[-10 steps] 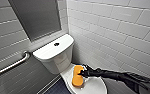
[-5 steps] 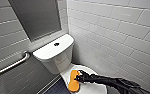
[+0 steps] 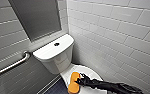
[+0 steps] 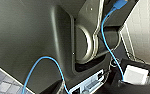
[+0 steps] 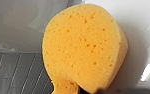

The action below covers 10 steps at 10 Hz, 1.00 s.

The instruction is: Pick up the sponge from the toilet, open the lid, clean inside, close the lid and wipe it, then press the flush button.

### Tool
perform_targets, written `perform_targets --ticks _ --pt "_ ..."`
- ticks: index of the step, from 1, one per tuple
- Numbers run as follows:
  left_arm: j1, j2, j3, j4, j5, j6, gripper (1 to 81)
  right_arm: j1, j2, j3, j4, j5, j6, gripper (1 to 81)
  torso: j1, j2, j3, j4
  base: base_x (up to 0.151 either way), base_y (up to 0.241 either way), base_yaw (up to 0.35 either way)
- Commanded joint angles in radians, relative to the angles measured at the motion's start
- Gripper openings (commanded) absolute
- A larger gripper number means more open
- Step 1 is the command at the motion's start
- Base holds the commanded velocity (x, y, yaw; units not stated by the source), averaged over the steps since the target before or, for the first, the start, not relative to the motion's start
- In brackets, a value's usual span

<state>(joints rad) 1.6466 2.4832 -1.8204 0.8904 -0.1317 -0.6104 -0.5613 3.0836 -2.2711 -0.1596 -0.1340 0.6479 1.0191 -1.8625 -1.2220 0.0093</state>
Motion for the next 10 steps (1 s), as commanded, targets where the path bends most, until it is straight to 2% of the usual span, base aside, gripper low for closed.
perform_targets --ticks 1,6,10 --pt "0.026 -0.019 0.019 0.012 0.041 -0.003 81.1 0.025 -0.252 0.309 -0.02 -0.107 0.006 1.0 0.0 0.0 0.0 0.0 0.0 0.0 0.0" --pt "0.022 -0.015 0.021 0.016 0.037 -0.003 81.1 -0.045 -0.596 0.565 -0.018 -0.091 0.052 1.0 0.0 0.0 0.0 0.0 0.0 0.0 0.0" --pt "0.02 -0.022 0.019 0.016 0.037 -0.002 81.1 -0.17 -0.8 0.627 -0.015 -0.041 0.064 1.0 0.0 0.0 0.0 0.0 0.0 0.0 0.0"
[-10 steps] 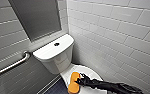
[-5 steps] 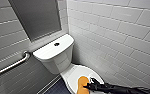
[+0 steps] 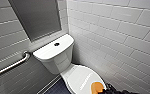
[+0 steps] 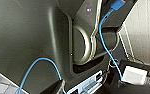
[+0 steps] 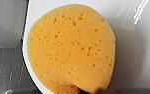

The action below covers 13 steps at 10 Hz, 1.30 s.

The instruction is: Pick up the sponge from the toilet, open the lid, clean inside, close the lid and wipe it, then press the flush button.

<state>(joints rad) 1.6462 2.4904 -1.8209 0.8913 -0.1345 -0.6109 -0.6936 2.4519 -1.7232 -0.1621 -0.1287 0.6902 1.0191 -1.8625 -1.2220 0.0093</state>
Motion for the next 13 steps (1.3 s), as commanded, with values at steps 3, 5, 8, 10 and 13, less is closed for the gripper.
perform_targets --ticks 3,5,8,10,13 --pt "0.018 -0.028 0.008 0.015 0.036 -0.001 81.1 -0.178 -0.307 0.082 -0.01 0.064 0.022 1.0 0.0 0.0 0.0 0.0 0.0 0.0 0.0" --pt "0.002 -0.027 0.008 0.014 0.036 -0.003 81.1 -0.272 -0.374 0.113 -0.011 0.087 0.02 1.0 0.0 0.0 0.0 0.0 0.0 0.0 0.0" --pt "-0.021 -0.025 0.008 0.015 0.036 -0.003 81.1 -0.438 -0.403 0.139 -0.014 0.15 0.009 1.0 0.0 0.0 0.0 0.0 0.0 0.0 0.0" --pt "-0.03 -0.021 0.008 0.014 0.035 0.0 81.1 -0.554 -0.353 0.122 -0.022 0.161 0.005 1.0 -0.064 0.1 0.0 0.0 0.0 0.0 0.0" --pt "-0.048 -0.004 0.008 0.015 0.036 0.005 81.1 -0.721 -0.207 -0.016 -0.088 0.208 -0.009 1.0 -0.093 0.143 0.03 0.0 0.0 0.0 0.0"
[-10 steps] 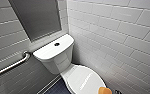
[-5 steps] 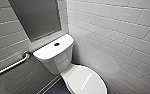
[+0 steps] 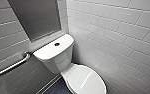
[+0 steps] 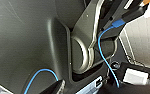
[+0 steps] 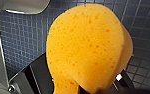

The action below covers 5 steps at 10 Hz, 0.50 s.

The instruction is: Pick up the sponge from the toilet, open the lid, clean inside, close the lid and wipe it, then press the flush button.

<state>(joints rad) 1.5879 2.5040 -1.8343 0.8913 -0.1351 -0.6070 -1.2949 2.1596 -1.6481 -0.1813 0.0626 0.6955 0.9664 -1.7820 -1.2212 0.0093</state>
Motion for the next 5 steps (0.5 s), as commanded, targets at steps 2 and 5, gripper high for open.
perform_targets --ticks 2,5 --pt "-0.001 0.001 0.02 0.014 0.042 0.003 81.1 -0.195 0.145 -0.18 -0.086 0.112 -0.022 1.0 -0.084 0.129 0.067 0.0 0.0 0.0 0.0" --pt "-0.004 0.095 -0.105 0.012 0.045 0.001 81.1 -0.254 0.248 -0.304 -0.125 0.123 -0.024 1.0 -0.153 0.236 0.136 0.0 0.0 0.0 0.0"
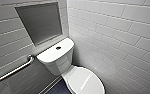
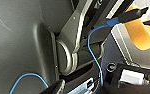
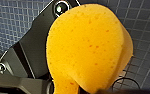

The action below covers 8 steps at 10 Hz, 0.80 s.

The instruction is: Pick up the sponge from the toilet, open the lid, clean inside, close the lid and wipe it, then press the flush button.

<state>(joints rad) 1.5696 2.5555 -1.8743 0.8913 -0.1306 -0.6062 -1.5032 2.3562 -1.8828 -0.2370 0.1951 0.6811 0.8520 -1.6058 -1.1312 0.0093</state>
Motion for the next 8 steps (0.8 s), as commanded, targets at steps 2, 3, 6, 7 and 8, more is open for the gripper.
perform_targets --ticks 2,3,6,7,8 --pt "0.016 0.094 -0.144 0.011 0.036 -0.004 81.1 -0.062 0.108 -0.116 -0.094 -0.005 -0.009 1.0 -0.088 0.135 0.094 0.0 0.0 0.0 0.0" --pt "0.016 0.103 -0.157 0.009 0.036 -0.006 81.1 -0.067 0.131 -0.139 -0.099 -0.005 -0.009 1.0 -0.112 0.172 0.118 0.0 0.0 0.0 0.0" --pt "0.016 0.106 -0.19 0.005 0.034 -0.007 81.1 -0.087 0.192 -0.221 -0.11 0.018 -0.009 1.0 -0.18 0.274 0.106 0.0 0.0 0.0 0.0" --pt "0.016 0.115 -0.213 0.003 0.034 -0.009 81.1 -0.088 0.22 -0.26 -0.11 0.023 -0.009 1.0 -0.198 0.303 0.113 0.0 0.0 0.0 0.0" --pt "0.017 0.129 -0.241 0.003 0.032 -0.009 81.1 -0.096 0.247 -0.295 -0.114 0.023 -0.009 1.0 -0.22 0.337 0.116 0.0 0.0 0.0 0.0"
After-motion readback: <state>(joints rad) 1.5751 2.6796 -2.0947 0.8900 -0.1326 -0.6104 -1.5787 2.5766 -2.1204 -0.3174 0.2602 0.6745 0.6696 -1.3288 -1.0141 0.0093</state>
